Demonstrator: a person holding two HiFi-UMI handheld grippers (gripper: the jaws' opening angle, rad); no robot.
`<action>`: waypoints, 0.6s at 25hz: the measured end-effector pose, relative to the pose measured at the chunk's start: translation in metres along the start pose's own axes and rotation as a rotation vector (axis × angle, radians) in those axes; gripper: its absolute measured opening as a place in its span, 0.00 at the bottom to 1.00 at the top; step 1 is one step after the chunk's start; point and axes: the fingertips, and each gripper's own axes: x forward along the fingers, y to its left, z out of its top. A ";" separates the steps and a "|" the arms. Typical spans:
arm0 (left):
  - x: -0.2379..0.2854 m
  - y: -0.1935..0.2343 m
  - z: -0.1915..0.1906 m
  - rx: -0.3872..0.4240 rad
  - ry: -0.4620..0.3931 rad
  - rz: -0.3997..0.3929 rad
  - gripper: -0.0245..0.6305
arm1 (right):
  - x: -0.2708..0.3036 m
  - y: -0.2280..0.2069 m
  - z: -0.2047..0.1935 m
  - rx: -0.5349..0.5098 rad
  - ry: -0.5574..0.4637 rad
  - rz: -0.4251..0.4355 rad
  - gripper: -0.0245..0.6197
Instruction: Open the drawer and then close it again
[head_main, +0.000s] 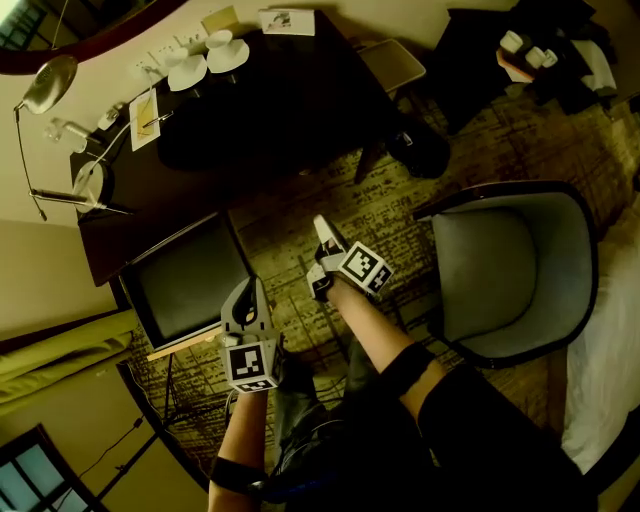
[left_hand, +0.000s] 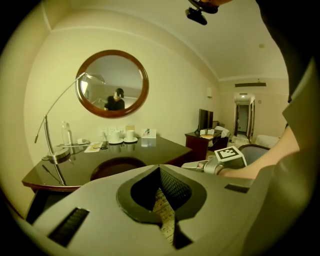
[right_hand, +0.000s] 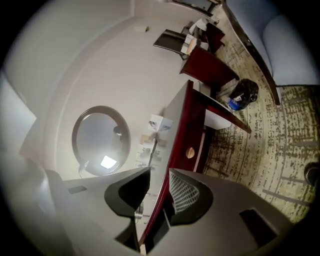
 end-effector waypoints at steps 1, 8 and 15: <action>0.012 -0.004 -0.004 0.006 0.004 -0.004 0.04 | 0.011 -0.013 0.002 0.024 -0.011 -0.007 0.26; 0.091 -0.021 -0.041 0.010 0.035 -0.009 0.04 | 0.082 -0.073 0.013 0.034 0.008 -0.022 0.34; 0.158 -0.017 -0.070 0.037 0.057 -0.003 0.04 | 0.143 -0.109 0.018 0.072 0.026 -0.015 0.34</action>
